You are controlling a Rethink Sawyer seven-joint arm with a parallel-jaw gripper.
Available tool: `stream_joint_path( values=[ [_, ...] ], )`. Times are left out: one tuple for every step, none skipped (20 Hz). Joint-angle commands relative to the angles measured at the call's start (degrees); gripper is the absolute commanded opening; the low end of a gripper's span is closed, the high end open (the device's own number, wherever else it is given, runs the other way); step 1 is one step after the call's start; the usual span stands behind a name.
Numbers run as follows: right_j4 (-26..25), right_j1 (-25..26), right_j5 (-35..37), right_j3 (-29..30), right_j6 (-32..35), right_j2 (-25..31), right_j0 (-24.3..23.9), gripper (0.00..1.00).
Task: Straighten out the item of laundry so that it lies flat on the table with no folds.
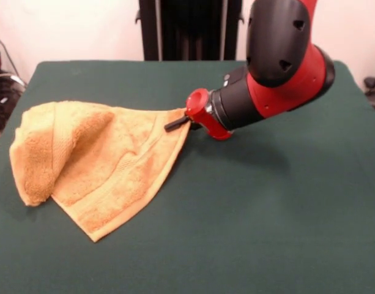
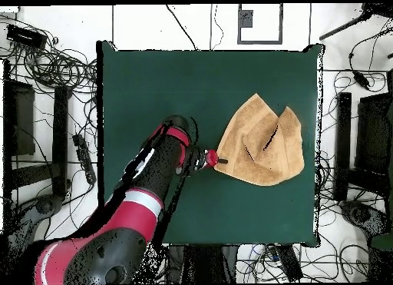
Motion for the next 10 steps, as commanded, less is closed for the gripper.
stream_joint_path(
  values=[
    [9.5,2.46,-4.45,7.23,16.73,12.57,4.08,0.0],
    [9.61,1.85,-4.76,7.95,16.53,12.71,4.33,0.0],
    [9.74,1.22,-5.21,8.75,16.39,12.82,4.62,0.0],
    [10.02,0.58,-5.79,9.53,16.68,12.72,5.04,0.0],
    [10.24,0.02,-5.89,10.09,16.62,12.63,5.45,0.0],
    [10.71,-0.49,-5.83,10.56,16.54,12.73,5.7,0.0],
    [11.17,-1.01,-5.77,11.03,16.46,12.83,5.94,0.0],
    [11.66,-1.27,-5.57,11.18,16.14,13.01,6.1,0.0],
    [12.07,-1.6,-5.64,11.44,15.85,13.17,6.29,0.0],
    [12.5,-1.88,-5.85,11.69,15.45,13.41,6.39,0.0]
  ],
)
